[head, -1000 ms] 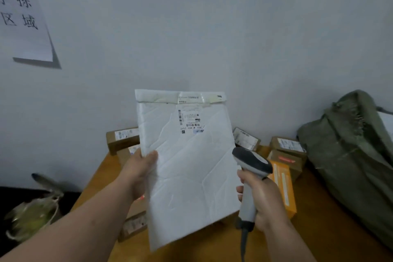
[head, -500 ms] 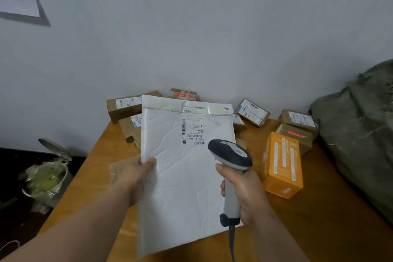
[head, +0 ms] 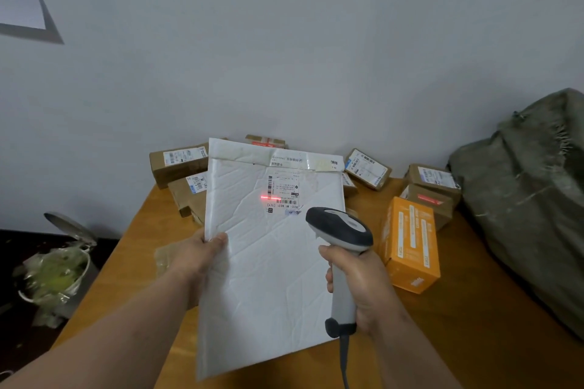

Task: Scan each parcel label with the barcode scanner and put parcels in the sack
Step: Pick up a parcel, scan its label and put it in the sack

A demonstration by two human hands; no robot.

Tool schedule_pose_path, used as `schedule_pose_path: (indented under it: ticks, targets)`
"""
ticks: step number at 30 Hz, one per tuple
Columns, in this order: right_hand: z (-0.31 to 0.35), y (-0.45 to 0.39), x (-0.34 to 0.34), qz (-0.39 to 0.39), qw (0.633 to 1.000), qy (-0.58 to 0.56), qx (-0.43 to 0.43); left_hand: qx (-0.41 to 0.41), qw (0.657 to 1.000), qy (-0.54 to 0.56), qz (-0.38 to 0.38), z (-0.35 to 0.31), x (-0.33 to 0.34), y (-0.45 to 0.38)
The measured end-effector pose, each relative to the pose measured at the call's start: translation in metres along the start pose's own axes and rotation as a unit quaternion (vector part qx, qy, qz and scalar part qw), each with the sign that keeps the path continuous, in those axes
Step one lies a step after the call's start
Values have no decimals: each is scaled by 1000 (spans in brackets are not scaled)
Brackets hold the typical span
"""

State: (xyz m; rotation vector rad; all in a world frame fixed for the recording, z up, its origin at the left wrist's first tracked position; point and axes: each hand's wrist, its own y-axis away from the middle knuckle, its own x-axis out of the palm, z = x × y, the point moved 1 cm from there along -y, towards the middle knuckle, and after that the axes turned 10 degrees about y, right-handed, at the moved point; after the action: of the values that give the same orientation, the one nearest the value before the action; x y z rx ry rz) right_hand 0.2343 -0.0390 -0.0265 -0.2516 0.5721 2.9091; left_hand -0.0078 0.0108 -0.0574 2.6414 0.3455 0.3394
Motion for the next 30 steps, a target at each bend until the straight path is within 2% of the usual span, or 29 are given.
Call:
schedule_pose_path:
  ticks: [10,22,30]
  targets:
    - [-1,5,0,-2,1000,0,5,-10,1000,11,17,3,-6,-4]
    - [-3,13,-3,-8,1000,-6,-4,16,999,-5,34,6,-3,-2]
    - [8,21,-13,-37,999,-19,1,48,995,-31,85,-22,6,-1]
